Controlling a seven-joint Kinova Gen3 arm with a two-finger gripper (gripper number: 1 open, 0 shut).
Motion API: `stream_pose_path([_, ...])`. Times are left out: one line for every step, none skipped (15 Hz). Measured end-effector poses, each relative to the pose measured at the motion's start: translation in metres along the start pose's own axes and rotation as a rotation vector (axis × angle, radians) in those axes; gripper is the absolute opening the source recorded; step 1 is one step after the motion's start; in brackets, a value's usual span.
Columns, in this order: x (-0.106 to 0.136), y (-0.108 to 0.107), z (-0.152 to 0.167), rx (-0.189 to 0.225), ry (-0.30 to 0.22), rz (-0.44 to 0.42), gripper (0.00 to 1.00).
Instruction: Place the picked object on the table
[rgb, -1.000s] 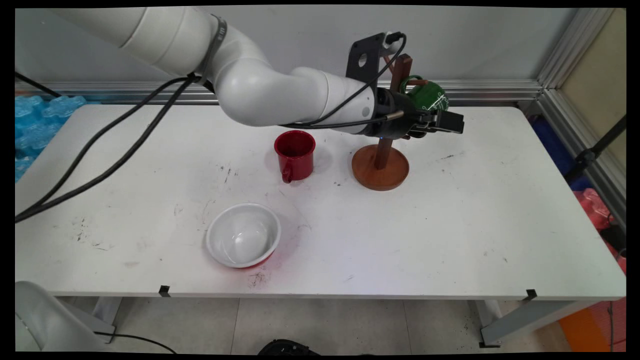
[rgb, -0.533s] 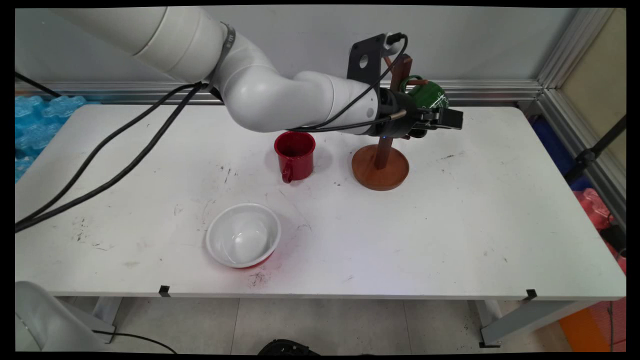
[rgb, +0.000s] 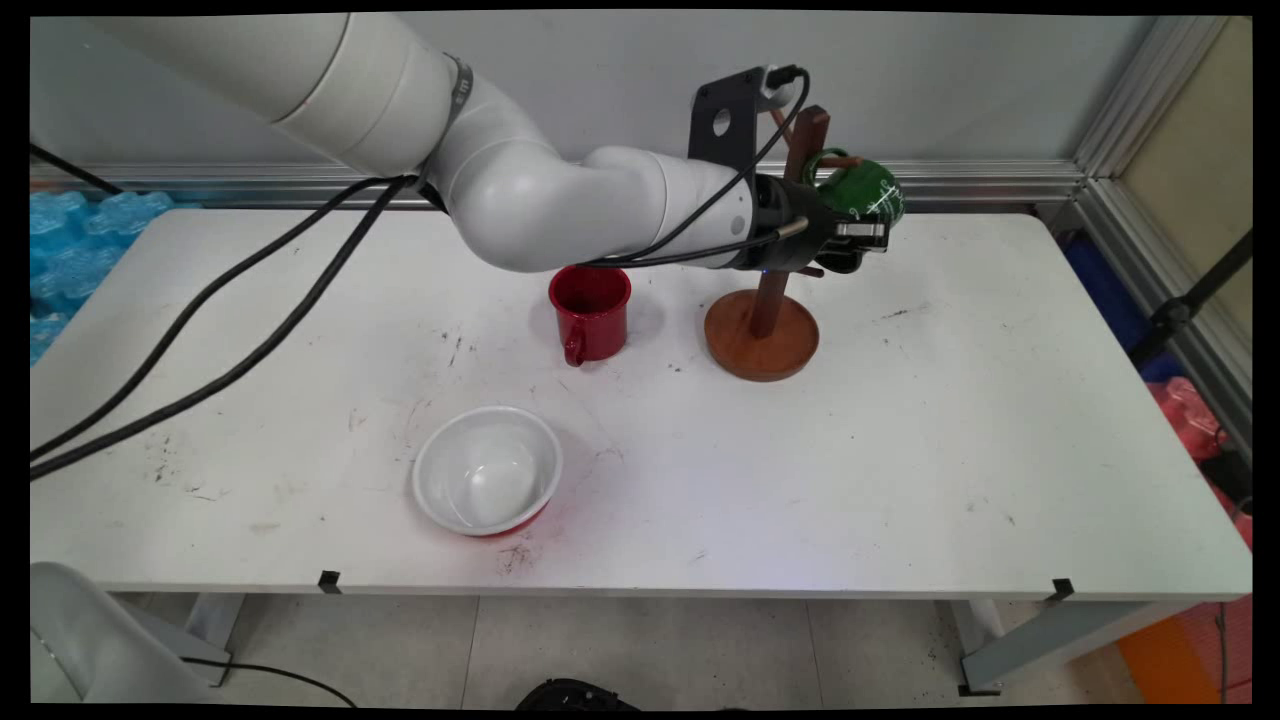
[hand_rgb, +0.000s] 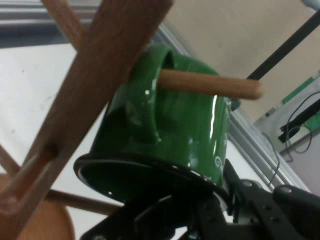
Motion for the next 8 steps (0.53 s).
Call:
stream_pose_path([0.0,-0.0008,0.0,0.003,0.002,-0.002,0.0])
stream_pose_path([0.0001,-0.0022,-0.0002,0.008,0.006,-0.004,0.0])
stream_pose_path([0.0002,-0.0029,0.0002,0.011,0.007,-0.005,0.0])
stream_pose_path([0.0009,-0.0042,0.0007,0.015,0.01,-0.006,0.0])
stream_pose_path([0.001,-0.005,0.0005,0.017,0.012,-0.007,0.0])
stream_pose_path([0.0017,-0.0057,0.0009,0.018,0.013,-0.007,0.0])
stream_pose_path([0.002,-0.0062,0.0008,0.019,0.014,-0.007,0.0])
stream_pose_path([0.002,-0.0066,0.0002,0.02,0.015,-0.006,0.0])
